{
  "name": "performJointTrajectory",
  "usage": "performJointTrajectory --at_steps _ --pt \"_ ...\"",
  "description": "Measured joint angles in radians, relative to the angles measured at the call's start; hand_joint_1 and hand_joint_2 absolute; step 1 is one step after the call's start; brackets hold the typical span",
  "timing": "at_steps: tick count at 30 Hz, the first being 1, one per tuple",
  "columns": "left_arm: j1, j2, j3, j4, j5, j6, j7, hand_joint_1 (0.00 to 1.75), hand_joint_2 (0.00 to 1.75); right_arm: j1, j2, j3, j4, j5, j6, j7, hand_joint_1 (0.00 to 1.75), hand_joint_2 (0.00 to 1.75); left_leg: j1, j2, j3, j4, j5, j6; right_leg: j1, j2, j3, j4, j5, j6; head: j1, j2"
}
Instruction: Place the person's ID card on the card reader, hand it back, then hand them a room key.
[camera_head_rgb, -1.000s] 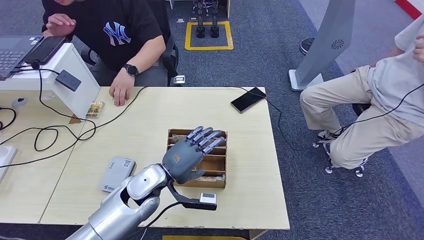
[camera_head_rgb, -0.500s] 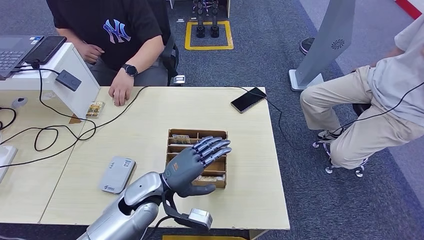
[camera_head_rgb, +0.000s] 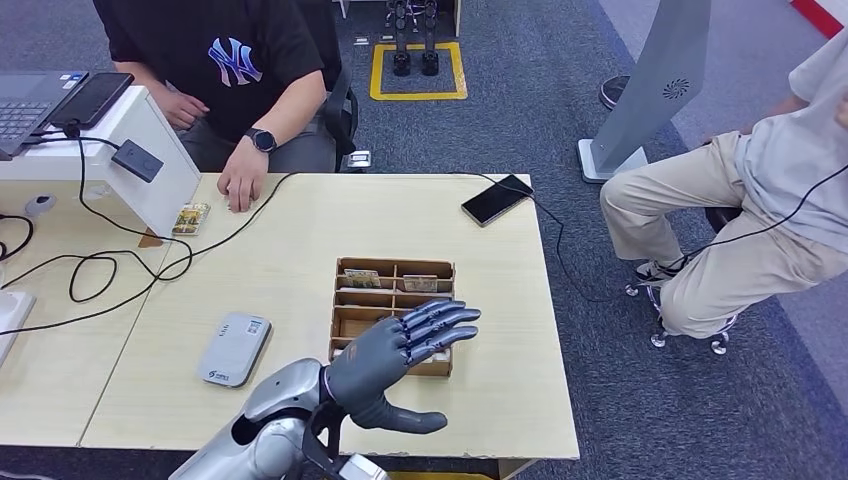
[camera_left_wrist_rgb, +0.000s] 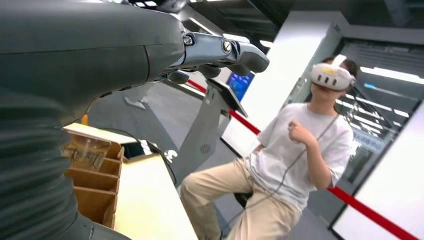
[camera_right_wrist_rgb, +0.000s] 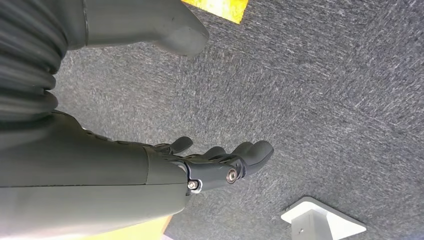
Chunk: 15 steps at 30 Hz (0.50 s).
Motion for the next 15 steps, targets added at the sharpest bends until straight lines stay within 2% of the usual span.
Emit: performJointTrajectory --at_steps 7,15 --pt "-0.033 0.03 -0.001 0.008 -0.022 -0.085 0.005 0.0 1.75 0.0 0.0 0.0 -0.008 0.01 0.0 0.013 0.0 1.75 0.0 0.0 0.0 0.0 0.0 0.0 0.0 0.0 0.0 0.0 0.0 0.0 0.0 0.0" --pt "-0.089 0.063 -0.032 0.053 -0.036 -0.115 0.017 0.0 1.75 0.004 0.0 0.0 -0.022 0.033 0.0 0.016 0.0 1.75 0.0 0.0 0.0 0.0 0.0 0.0 0.0 0.0 0.0 0.0 0.0 0.0 0.0 0.0"
